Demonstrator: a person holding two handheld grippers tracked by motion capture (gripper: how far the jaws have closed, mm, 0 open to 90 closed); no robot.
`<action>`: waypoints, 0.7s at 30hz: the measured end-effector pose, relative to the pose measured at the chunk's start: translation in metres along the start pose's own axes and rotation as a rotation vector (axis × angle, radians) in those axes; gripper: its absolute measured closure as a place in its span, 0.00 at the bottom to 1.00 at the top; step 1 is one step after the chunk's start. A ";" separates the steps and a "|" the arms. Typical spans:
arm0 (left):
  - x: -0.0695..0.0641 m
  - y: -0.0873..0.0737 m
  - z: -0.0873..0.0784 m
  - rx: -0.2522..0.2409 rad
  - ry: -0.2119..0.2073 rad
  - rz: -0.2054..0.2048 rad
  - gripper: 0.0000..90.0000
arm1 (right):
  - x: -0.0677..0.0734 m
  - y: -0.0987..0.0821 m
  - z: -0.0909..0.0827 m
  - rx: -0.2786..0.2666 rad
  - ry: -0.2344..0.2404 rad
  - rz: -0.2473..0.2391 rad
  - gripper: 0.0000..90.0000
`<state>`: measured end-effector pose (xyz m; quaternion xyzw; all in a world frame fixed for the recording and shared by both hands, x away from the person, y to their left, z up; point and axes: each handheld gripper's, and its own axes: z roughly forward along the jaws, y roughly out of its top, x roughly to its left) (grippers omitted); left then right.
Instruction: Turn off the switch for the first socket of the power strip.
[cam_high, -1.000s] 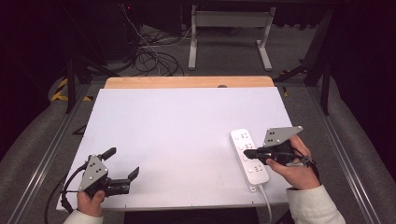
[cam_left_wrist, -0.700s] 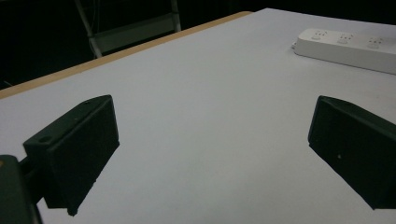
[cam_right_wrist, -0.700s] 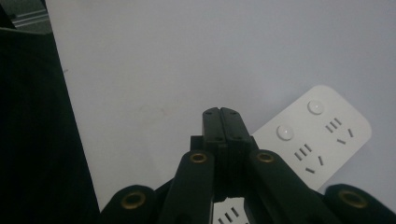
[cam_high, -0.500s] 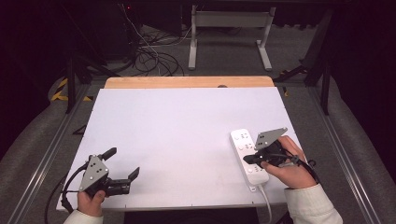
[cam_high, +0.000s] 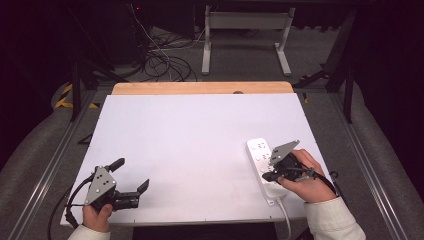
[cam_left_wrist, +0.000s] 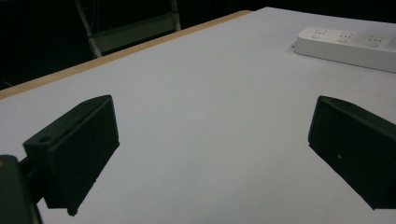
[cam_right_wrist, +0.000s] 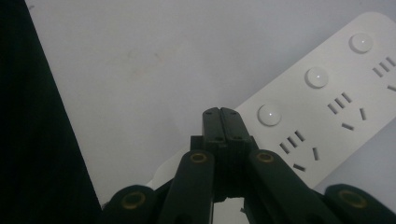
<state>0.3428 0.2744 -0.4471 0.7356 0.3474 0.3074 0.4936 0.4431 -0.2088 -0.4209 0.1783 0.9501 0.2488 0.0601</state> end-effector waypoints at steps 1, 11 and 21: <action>0.000 0.000 0.000 0.000 0.000 0.000 0.02 | 0.000 0.000 0.001 0.007 -0.001 0.005 1.00; 0.000 0.000 0.000 0.001 -0.001 0.000 0.02 | -0.001 -0.002 0.006 0.039 0.006 0.018 1.00; 0.000 0.000 0.000 0.004 0.001 0.003 0.02 | -0.002 -0.004 0.009 0.058 -0.001 0.017 1.00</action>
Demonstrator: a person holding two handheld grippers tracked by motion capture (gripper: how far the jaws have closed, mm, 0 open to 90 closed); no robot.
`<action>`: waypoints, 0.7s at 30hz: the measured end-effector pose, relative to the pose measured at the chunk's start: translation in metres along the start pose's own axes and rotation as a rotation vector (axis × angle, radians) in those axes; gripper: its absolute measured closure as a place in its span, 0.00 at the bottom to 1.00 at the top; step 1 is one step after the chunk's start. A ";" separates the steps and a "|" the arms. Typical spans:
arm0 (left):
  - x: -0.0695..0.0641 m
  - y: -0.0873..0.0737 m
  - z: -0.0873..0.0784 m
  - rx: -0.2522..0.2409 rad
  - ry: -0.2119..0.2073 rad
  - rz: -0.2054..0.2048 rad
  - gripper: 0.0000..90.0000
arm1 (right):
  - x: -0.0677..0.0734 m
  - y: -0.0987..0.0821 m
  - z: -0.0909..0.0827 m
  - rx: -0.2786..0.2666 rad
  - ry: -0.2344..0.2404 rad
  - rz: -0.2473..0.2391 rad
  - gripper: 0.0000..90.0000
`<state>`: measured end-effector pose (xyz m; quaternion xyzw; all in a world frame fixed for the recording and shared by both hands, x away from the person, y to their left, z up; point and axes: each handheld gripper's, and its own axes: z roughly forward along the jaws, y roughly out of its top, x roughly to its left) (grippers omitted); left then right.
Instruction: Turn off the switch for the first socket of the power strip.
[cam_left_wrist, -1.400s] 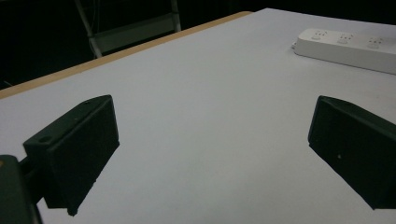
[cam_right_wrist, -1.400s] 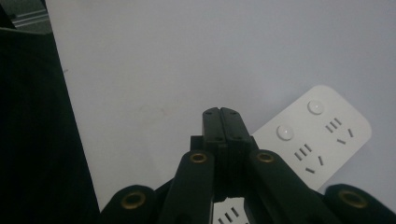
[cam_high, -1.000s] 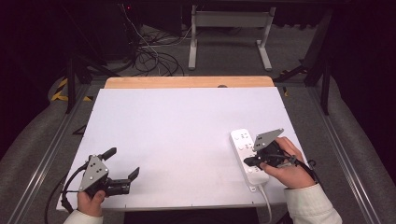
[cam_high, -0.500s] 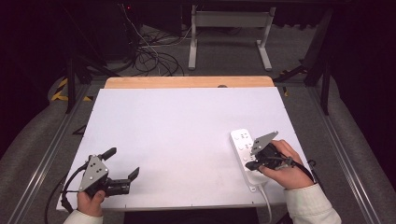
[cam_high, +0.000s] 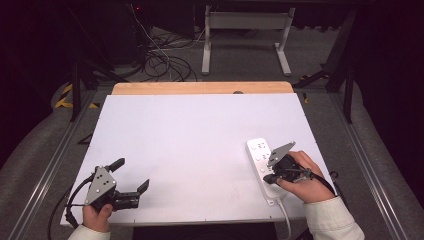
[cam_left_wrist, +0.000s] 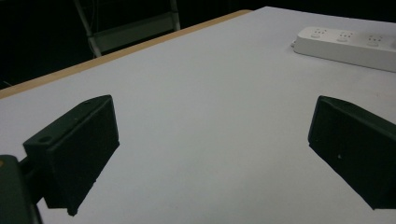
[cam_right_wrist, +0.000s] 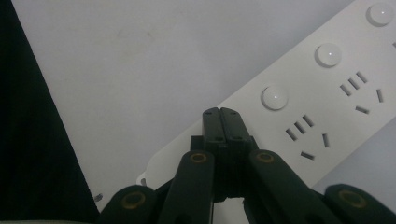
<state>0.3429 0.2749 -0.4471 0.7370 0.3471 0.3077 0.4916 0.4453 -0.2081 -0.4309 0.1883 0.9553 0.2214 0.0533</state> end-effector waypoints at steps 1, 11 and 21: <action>0.000 0.000 0.000 0.001 0.002 -0.001 0.02 | 0.000 0.000 0.000 0.001 0.000 -0.002 1.00; 0.000 0.000 0.000 0.001 -0.001 -0.004 0.02 | 0.001 0.000 0.003 0.018 -0.002 -0.006 1.00; -0.001 0.000 0.000 0.001 -0.002 -0.002 0.02 | 0.001 0.000 0.003 0.019 -0.003 -0.012 1.00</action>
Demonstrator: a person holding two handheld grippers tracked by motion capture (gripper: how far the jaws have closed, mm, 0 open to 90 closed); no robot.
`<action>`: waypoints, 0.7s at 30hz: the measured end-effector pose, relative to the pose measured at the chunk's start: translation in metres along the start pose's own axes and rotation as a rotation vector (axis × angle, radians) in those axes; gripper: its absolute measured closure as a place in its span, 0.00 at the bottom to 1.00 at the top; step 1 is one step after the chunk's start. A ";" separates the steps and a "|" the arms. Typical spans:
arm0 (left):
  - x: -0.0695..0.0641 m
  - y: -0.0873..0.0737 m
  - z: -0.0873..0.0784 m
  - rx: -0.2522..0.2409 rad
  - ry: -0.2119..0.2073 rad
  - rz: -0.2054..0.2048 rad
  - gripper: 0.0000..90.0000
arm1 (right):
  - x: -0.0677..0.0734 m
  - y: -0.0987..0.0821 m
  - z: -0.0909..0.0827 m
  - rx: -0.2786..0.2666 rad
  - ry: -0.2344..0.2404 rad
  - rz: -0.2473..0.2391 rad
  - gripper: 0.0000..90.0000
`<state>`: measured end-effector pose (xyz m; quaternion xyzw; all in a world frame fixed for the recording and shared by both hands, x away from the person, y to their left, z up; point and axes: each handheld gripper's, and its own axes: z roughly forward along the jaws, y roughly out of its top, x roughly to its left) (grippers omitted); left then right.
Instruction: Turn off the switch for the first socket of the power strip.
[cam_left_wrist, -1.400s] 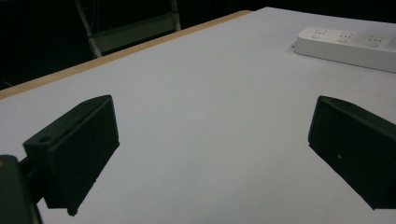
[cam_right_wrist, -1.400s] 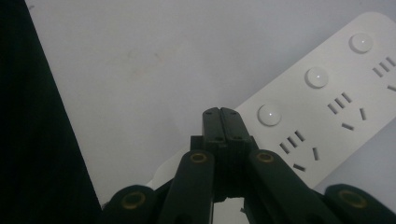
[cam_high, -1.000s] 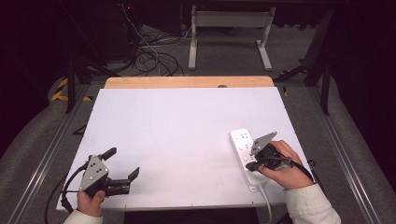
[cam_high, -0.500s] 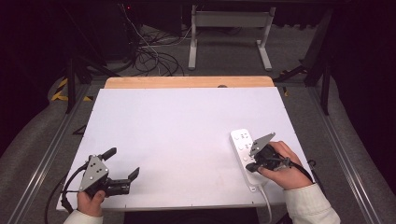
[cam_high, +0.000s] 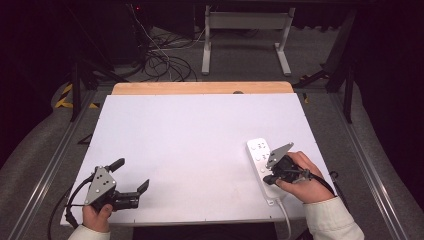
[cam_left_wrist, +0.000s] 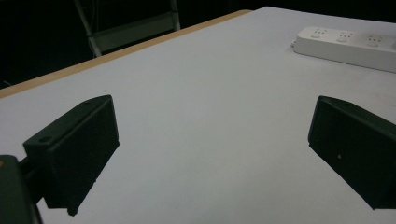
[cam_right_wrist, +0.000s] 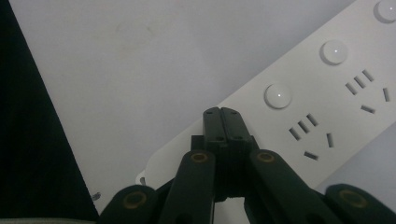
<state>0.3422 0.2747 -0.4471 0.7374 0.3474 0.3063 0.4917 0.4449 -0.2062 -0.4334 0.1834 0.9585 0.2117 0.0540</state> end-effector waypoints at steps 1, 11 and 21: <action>0.000 0.000 0.000 0.000 0.000 0.000 0.02 | 0.000 0.000 0.000 0.001 0.000 0.001 1.00; 0.000 0.000 0.000 -0.001 -0.004 -0.001 0.02 | 0.001 -0.003 0.001 -0.019 0.005 0.005 1.00; 0.001 0.000 0.000 -0.003 -0.005 -0.001 0.02 | 0.007 0.000 -0.017 -0.149 -0.007 -0.020 1.00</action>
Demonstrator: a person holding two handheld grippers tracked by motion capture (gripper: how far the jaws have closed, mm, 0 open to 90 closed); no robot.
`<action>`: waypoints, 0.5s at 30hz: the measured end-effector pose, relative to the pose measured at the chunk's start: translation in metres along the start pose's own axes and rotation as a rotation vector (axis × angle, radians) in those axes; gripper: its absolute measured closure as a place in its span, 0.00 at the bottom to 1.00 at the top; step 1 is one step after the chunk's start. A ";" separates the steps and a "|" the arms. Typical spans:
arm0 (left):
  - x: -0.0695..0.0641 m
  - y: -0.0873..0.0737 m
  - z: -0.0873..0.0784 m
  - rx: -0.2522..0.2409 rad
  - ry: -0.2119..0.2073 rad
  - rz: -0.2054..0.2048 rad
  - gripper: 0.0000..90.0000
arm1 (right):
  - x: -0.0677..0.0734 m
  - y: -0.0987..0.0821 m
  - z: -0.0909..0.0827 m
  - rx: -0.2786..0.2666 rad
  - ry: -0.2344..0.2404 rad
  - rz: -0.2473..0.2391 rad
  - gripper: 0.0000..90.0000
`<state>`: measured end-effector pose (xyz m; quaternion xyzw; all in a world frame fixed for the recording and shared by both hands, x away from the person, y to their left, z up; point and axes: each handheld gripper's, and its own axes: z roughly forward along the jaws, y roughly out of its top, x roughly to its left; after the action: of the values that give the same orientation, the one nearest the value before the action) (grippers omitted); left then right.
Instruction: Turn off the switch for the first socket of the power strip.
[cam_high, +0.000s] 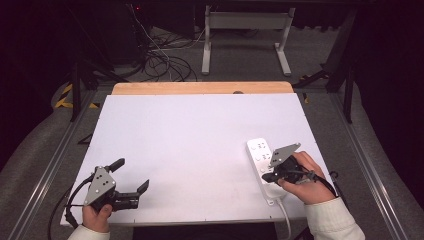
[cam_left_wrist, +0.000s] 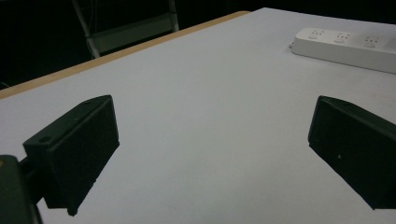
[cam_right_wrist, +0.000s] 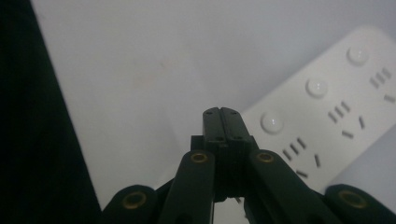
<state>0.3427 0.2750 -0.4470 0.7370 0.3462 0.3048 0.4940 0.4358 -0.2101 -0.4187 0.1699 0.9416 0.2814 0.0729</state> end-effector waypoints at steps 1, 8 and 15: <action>0.000 0.000 0.000 -0.001 -0.001 -0.001 0.02 | 0.002 0.002 -0.004 -0.029 0.003 -0.010 1.00; 0.000 0.000 -0.001 -0.002 0.000 -0.003 0.02 | 0.006 0.006 -0.008 -0.063 -0.006 -0.016 1.00; 0.000 0.000 0.000 -0.002 0.000 -0.001 0.02 | 0.008 0.009 -0.008 -0.077 0.004 -0.026 1.00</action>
<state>0.3422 0.2750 -0.4467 0.7363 0.3461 0.3049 0.4951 0.4290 -0.2047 -0.4074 0.1544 0.9323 0.3170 0.0812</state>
